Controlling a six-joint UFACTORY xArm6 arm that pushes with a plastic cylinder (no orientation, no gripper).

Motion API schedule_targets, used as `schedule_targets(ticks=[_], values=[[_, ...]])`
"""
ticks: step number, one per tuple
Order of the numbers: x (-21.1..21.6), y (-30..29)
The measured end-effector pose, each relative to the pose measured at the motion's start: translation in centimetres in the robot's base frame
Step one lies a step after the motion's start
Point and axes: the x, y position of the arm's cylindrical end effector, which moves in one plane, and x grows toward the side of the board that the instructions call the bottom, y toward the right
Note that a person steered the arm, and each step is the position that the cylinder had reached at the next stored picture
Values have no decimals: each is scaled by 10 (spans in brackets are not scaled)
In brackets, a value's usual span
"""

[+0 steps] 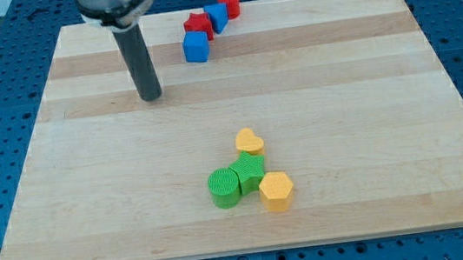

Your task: Slide the blue cube to the right and then down

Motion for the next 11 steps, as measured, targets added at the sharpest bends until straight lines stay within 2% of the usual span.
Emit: schedule_targets(ticks=[1,2,3,4,5,7,11], values=[[-42,-8],[-93,10],[-114,51],[-81,60],[-69,61],[-69,92],[-57,92]])
